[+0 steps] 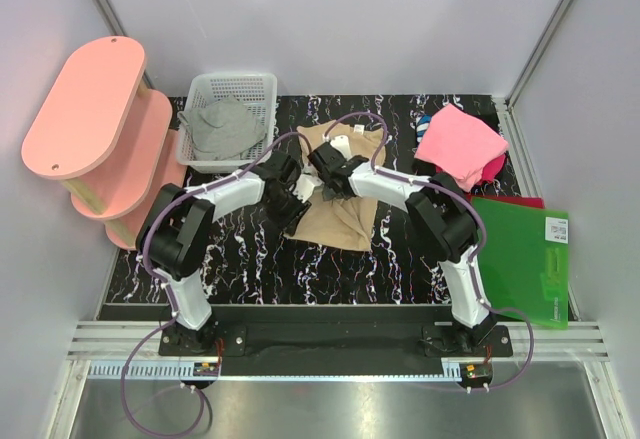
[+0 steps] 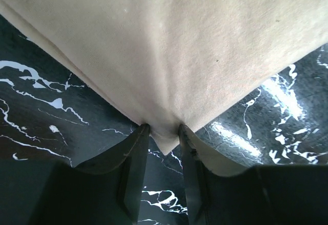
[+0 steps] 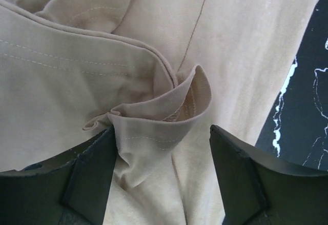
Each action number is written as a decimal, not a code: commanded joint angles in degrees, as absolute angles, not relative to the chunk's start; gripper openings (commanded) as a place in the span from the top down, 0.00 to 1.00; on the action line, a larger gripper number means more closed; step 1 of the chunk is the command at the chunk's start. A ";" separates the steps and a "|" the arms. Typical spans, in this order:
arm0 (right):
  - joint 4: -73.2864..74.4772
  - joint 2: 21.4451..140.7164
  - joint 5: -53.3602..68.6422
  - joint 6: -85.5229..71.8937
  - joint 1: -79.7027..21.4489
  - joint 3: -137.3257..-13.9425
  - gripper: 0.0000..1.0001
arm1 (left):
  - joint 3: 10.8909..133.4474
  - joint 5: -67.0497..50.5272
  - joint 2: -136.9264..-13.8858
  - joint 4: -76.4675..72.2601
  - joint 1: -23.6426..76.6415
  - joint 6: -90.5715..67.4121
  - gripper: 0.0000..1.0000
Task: Fold and stack the t-shirts
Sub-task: Fold the folded rectangular tshirt in 1/3 of the way
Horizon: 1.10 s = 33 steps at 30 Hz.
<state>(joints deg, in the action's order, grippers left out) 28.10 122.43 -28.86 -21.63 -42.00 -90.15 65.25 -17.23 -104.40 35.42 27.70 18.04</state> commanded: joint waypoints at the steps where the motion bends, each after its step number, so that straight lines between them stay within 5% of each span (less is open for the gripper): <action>1: 28.03 117.16 -26.73 -18.64 -39.03 -89.73 0.21 | 60.38 -11.52 -109.25 35.16 29.71 20.04 0.63; 14: 30.15 117.59 -24.26 -15.21 -30.24 -88.77 0.18 | 57.57 -11.78 -105.47 36.21 30.94 20.83 0.63; 26: 47.69 120.68 -38.41 -22.22 -23.82 -101.15 0.18 | 57.13 -12.13 -104.94 37.53 31.55 20.83 0.63; 33: 46.49 113.38 -11.89 -24.87 -29.08 -101.25 0.19 | 57.13 -12.22 -104.85 37.62 31.55 20.48 0.63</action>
